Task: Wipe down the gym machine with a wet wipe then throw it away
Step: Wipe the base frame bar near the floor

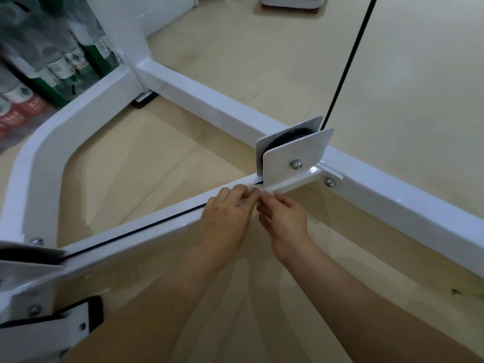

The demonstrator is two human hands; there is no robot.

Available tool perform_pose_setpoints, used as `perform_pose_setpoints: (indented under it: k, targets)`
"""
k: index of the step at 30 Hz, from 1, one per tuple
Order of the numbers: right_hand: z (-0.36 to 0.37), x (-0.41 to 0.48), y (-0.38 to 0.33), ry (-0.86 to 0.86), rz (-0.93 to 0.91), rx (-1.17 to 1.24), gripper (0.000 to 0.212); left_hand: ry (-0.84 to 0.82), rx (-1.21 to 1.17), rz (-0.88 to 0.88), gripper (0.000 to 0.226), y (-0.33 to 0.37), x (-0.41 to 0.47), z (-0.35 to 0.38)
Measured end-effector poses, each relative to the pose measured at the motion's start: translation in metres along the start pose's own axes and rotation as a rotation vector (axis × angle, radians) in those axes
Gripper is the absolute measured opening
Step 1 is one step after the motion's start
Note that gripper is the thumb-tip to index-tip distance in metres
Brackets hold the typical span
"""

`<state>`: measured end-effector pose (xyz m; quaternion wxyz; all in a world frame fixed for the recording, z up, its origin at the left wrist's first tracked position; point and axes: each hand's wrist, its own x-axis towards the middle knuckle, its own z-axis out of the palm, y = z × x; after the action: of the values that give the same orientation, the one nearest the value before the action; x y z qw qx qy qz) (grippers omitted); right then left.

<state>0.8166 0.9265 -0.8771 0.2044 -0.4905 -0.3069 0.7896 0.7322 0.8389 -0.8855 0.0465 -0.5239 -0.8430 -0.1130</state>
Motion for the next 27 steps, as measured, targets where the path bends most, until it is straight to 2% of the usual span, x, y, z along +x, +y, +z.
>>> perform_pose_setpoints:
  k: [3, 6, 8, 11, 15, 19, 21, 23, 25, 27]
  targets:
    - [0.008, -0.007, 0.01, -0.049, 0.016, -0.018, 0.011, 0.019, 0.02, -0.035, 0.045, -0.024, -0.016, -0.01]
    - [0.01, -0.014, 0.014, -0.087, 0.036, 0.014, 0.018, -0.091, 0.002, -0.144, 0.008, -0.012, -0.019, -0.018]
    - [0.003, -0.012, 0.011, -0.089, 0.05, 0.042, 0.023, -0.093, -0.045, -0.136, 0.023, 0.006, -0.012, -0.011]
    - [-0.007, -0.005, -0.005, -0.097, 0.07, 0.102, 0.012, -0.129, -0.267, -0.164, 0.012, 0.034, 0.0, -0.009]
    - [-0.015, 0.011, -0.021, -0.024, 0.02, 0.211, 0.008, -0.121, -0.351, -0.174, 0.044, 0.04, 0.002, -0.008]
    - [-0.014, 0.018, -0.021, 0.069, -0.061, 0.237, 0.012, -0.143, -0.38, -0.157, 0.048, 0.047, 0.004, -0.016]
    - [-0.018, 0.021, -0.025, 0.138, -0.118, 0.309, 0.013, -0.193, -0.349, -0.062, 0.058, 0.05, 0.011, -0.011]
    - [-0.02, 0.024, -0.025, 0.161, -0.228, 0.235, 0.008, -0.212, -0.291, -0.006, 0.068, 0.053, 0.02, -0.009]
    - [-0.021, 0.023, -0.014, 0.135, -0.338, 0.022, 0.007, -0.224, -0.228, -0.021, 0.068, 0.055, 0.025, -0.011]
    - [-0.018, 0.02, -0.001, 0.083, -0.39, -0.094, 0.009, -0.226, -0.175, -0.002, 0.068, 0.05, 0.022, -0.015]
